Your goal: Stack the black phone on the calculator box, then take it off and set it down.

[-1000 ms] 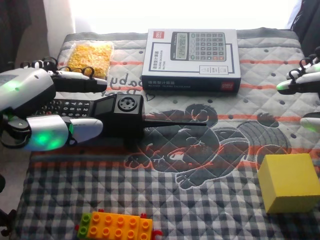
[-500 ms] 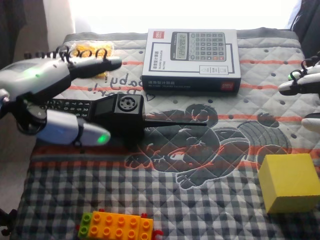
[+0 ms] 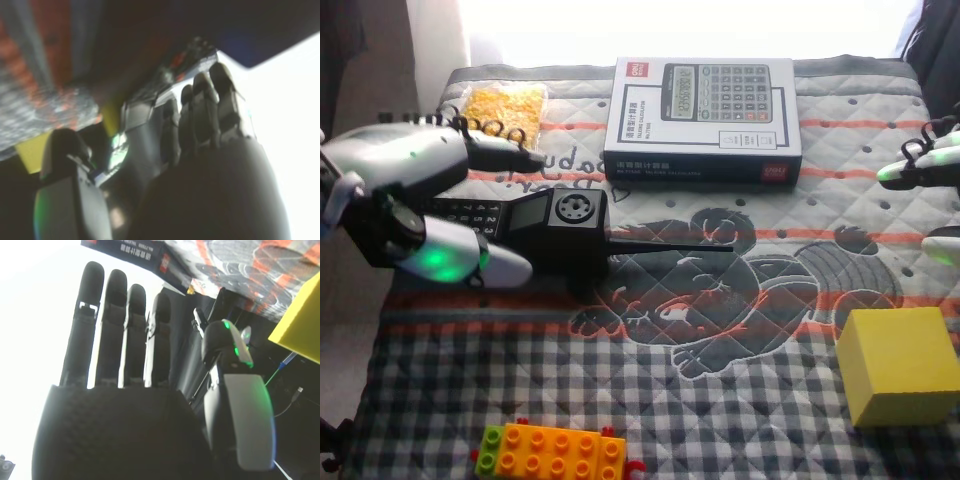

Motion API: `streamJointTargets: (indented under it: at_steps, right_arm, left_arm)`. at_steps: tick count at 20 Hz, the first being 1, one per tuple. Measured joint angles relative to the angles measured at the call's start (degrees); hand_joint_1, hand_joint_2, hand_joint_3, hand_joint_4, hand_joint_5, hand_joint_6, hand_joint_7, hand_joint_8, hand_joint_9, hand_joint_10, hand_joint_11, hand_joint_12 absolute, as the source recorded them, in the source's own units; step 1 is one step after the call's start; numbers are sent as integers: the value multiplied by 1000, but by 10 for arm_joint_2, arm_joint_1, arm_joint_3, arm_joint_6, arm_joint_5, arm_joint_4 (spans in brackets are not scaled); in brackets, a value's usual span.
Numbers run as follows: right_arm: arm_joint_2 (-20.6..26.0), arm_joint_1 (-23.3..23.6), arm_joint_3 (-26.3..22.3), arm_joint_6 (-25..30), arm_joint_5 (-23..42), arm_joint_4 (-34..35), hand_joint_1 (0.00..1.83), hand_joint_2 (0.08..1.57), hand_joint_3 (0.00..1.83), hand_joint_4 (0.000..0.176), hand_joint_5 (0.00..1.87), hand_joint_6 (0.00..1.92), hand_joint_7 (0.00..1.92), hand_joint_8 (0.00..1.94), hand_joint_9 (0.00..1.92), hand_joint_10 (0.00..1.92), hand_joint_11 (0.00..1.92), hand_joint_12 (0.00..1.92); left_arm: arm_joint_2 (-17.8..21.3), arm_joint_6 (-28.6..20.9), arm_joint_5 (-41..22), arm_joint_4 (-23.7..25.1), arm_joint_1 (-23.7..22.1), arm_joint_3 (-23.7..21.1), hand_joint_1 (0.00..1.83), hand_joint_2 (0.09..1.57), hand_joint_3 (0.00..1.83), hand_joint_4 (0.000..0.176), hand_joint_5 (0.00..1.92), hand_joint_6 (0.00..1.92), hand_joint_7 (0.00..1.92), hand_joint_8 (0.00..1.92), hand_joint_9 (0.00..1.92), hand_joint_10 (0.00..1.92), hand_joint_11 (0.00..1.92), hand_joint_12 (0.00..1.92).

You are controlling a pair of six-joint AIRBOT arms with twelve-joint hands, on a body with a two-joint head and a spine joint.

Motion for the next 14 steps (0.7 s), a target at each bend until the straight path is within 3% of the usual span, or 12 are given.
streamJointTargets:
  at_steps: [1,2,5,6,7,8,9,11,12,13,14]
  right_arm:
    - [0,0,0,0,0,-1,462,1289,0,38,631,0,621,0,697,1,485,806]
    - [0,0,0,0,0,-2,436,1289,0,33,629,0,618,0,702,1,467,852]
    - [0,0,0,0,0,-2,451,1297,0,41,629,0,627,0,723,1,450,959]
    - [0,0,0,0,0,-2,465,1297,0,34,634,1,633,2,733,4,433,963]
    - [0,0,0,0,0,-2,458,1299,1,22,639,2,635,2,722,0,412,950]
    - [0,0,0,0,0,-2,475,1301,0,12,639,1,634,1,721,1,406,937]
    - [0,0,0,0,1,-2,474,1306,0,7,642,1,638,0,724,1,420,911]
    - [0,0,0,0,0,-2,466,1315,2,5,639,0,637,0,710,0,419,824]
    - [0,0,0,0,1,-3,475,1321,0,0,636,1,637,0,692,0,405,769]
    - [0,0,0,0,1,-3,465,1321,0,0,636,0,639,0,683,1,417,700]
    - [0,-4,0,0,2,-1,462,1323,0,0,637,1,649,4,686,3,423,685]
  left_arm:
    - [-5,1,9,0,-6,8,755,892,0,79,330,2,328,8,289,11,0,535]
    - [-10,2,21,0,-7,14,933,939,2,28,506,11,517,28,432,43,0,671]
    - [-24,2,55,0,-9,25,1155,1012,5,0,697,18,742,57,555,95,0,900]
    - [-27,2,58,-4,-9,29,1203,1125,9,0,880,723,847,1059,659,252,0,1200]
    - [-30,2,58,-8,-12,36,1224,1182,0,0,882,877,801,1418,593,899,41,1427]
    - [-31,2,56,-9,-13,39,1241,1164,1,0,950,811,835,1432,612,1186,174,1556]
    - [-32,2,57,-13,-14,41,1246,1154,0,0,968,798,865,1399,630,1282,265,1616]
    - [-33,0,58,-18,-14,40,1218,1154,3,0,889,997,911,1260,690,1278,403,1622]
    - [-33,2,58,-21,-14,40,1325,1152,0,0,853,1088,924,1109,810,1350,510,1561]
    - [-33,2,57,-24,-14,40,1352,1140,0,0,882,1040,926,1097,863,1327,580,1476]
    - [-32,3,54,-25,-14,39,1242,1142,1,0,962,986,874,1203,807,1214,623,1469]
